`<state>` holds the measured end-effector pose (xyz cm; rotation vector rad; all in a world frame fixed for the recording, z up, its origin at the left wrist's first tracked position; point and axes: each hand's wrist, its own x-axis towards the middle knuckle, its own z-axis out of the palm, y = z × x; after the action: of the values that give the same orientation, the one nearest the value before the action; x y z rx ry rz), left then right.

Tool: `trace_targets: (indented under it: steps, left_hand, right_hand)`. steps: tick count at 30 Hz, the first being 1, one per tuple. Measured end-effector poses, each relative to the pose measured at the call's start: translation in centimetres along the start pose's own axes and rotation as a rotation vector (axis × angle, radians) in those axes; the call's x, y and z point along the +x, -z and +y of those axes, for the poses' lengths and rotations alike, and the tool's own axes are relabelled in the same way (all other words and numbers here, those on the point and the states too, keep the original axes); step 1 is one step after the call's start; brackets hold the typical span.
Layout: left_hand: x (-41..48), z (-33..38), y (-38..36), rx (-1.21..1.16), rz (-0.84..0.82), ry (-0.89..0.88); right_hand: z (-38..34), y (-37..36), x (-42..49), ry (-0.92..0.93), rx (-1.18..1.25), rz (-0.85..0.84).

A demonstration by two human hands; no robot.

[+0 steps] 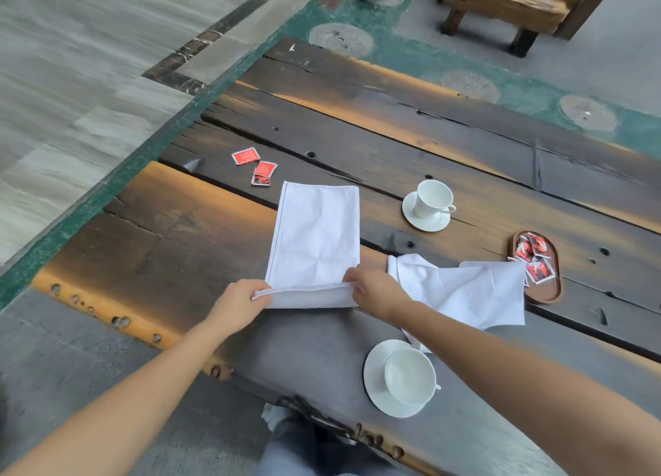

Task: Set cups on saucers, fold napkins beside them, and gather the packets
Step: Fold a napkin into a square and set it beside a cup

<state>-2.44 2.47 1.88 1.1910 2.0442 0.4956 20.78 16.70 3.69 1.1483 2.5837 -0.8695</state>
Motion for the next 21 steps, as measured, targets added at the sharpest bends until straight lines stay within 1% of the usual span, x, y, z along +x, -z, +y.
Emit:
trace_targets:
  steps: [3, 5, 7, 10, 12, 15, 16, 18, 21]
  left_hand:
    - [0.2, 0.7, 1.6, 0.001, -0.172, 0.024]
    - [0.0, 1.0, 2.4, 0.01, -0.278, 0.046]
    - [-0.1, 1.3, 2.8, 0.02, -0.406, 0.077]
    - [-0.5, 1.7, 2.9, 0.011, -0.637, 0.16]
    - [-0.7, 1.9, 3.0, 0.054, -0.751, 0.177]
    - [-0.8, 2.0, 3.3, -0.012, -0.907, 0.217]
    - [-0.7, 2.1, 3.4, -0.059, -0.934, 0.233]
    - [-0.6, 2.2, 3.7, -0.15, -0.918, 0.268]
    - [0.0, 2.3, 4.4, -0.302, -0.799, 0.327]
  right_hand:
    - [0.3, 1.5, -0.1, 0.026, 0.132, -0.018]
    - [0.4, 2.0, -0.3, 0.044, 0.172, -0.1]
    - [0.4, 2.3, -0.8, 0.05, 0.15, -0.206]
    - [0.4, 2.3, -1.3, 0.005, 0.134, -0.38]
    - [0.5, 2.5, -1.7, -0.078, 0.206, -0.543]
    - [0.8, 3.2, -2.1, -0.161, 0.338, -0.75]
    - [1.0, 3.5, -2.1, -0.171, 0.375, -0.783]
    - [1.3, 4.3, -1.7, -0.185, 0.441, -0.791]
    - [1.5, 5.3, -0.3, -0.204, 0.534, -0.683]
